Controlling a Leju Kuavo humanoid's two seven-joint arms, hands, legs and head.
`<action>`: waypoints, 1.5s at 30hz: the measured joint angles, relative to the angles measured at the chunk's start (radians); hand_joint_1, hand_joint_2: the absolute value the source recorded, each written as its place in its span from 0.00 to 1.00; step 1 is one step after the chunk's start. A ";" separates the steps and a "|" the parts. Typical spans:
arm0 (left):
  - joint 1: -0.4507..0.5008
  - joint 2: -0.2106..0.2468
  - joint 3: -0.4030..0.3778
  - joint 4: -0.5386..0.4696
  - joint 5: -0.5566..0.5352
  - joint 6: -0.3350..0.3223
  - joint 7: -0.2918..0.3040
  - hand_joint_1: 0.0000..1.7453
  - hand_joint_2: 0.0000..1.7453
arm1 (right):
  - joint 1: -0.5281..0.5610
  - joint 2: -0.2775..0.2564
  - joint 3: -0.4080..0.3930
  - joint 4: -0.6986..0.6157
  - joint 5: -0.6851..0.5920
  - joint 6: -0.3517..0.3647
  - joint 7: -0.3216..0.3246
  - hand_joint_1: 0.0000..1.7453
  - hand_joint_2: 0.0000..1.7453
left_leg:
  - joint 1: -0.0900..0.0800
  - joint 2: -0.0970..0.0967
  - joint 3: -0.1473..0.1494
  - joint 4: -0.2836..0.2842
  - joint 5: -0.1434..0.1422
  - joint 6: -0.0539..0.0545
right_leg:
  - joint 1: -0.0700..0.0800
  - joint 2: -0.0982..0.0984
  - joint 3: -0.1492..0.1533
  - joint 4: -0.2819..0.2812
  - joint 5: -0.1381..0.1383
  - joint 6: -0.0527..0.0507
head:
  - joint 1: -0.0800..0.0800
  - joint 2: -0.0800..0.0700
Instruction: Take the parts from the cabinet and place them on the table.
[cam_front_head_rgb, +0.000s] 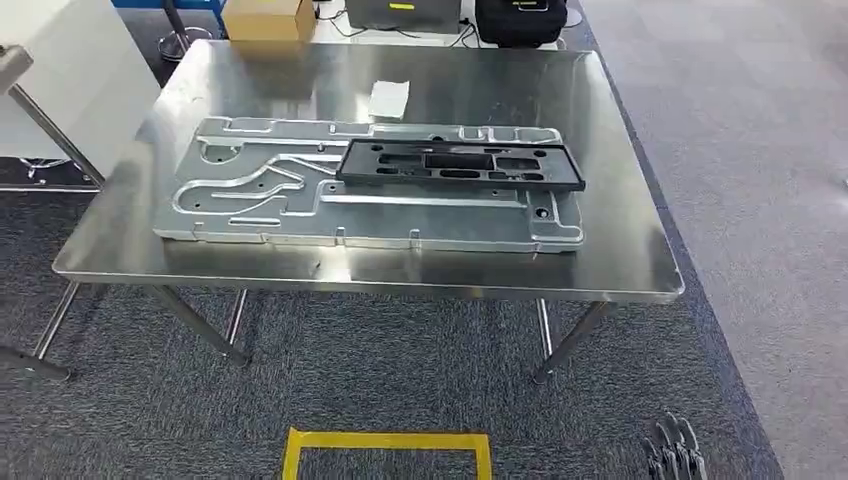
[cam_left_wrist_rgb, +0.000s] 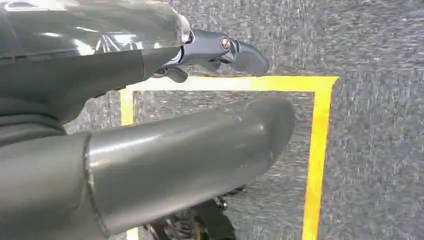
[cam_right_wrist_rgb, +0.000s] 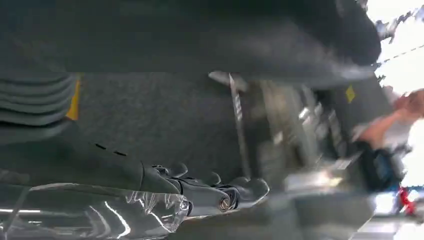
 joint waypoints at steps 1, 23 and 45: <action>0.001 -0.001 0.005 -0.002 -0.001 -0.001 0.000 0.00 0.00 | -0.007 0.004 -0.031 0.023 0.011 -0.001 -0.002 0.00 0.00 | 0.002 0.002 -0.002 -0.003 0.015 -0.007 | 0.001 0.000 0.009 -0.016 -0.008 0.002 | -0.003 0.000; -0.004 -0.011 0.038 -0.020 -0.030 -0.002 0.002 0.00 0.00 | -0.157 0.038 -0.377 0.450 0.369 -0.049 -0.020 0.00 0.00 | 0.003 0.000 0.104 -0.007 -0.089 0.027 | -0.010 -0.001 -0.268 0.211 -0.030 0.031 | -0.002 0.000; -0.013 -0.013 0.057 -0.021 -0.035 -0.002 0.000 0.00 0.00 | -0.327 0.042 -0.742 0.738 0.693 -0.082 -0.003 0.00 0.00 | 0.022 0.019 0.065 0.162 -0.068 -0.063 | -0.003 -0.076 -0.178 0.045 0.099 -0.023 | -0.011 0.000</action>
